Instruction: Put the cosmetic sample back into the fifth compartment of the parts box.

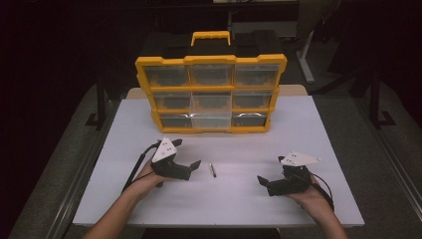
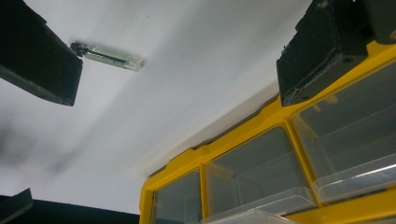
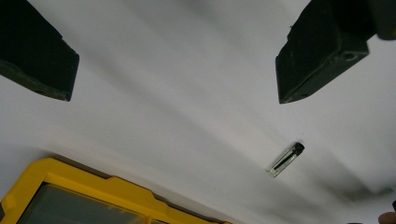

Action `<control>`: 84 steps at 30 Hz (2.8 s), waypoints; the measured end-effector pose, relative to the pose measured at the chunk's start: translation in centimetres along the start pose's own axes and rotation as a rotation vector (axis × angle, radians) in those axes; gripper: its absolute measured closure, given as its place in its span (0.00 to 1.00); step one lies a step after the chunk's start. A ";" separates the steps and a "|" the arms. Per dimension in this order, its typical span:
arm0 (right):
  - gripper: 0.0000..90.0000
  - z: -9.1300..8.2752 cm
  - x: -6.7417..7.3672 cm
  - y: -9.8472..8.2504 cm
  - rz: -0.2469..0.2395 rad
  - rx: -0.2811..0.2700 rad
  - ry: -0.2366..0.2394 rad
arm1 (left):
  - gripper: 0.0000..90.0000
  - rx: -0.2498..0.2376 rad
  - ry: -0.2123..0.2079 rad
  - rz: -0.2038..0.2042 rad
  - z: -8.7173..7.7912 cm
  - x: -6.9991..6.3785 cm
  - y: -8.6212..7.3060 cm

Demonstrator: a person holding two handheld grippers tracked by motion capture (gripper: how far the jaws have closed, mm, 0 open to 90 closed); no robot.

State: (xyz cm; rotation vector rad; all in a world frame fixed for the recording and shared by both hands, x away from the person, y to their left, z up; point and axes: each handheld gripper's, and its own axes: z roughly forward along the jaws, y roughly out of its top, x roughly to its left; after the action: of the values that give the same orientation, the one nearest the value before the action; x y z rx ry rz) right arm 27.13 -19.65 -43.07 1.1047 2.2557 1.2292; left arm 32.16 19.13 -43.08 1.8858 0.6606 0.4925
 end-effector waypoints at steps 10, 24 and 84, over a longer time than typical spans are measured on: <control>0.00 0.1 0.1 0.0 -0.009 0.000 0.000 | 0.01 -0.015 -0.018 -0.014 -1.5 0.1 -0.1; 0.00 0.1 0.1 0.0 0.000 -0.001 0.000 | 0.00 -0.002 -0.008 0.002 -3.5 0.1 -0.9; 0.00 1.7 1.0 2.8 -0.004 0.066 0.082 | 0.00 -0.002 0.043 -0.022 -7.8 0.5 -4.0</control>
State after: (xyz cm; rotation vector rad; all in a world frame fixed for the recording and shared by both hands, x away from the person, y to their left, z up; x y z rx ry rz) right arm 28.81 -16.99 -41.67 1.0920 2.3745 1.2276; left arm 26.94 26.14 -43.74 1.8688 0.7090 0.5206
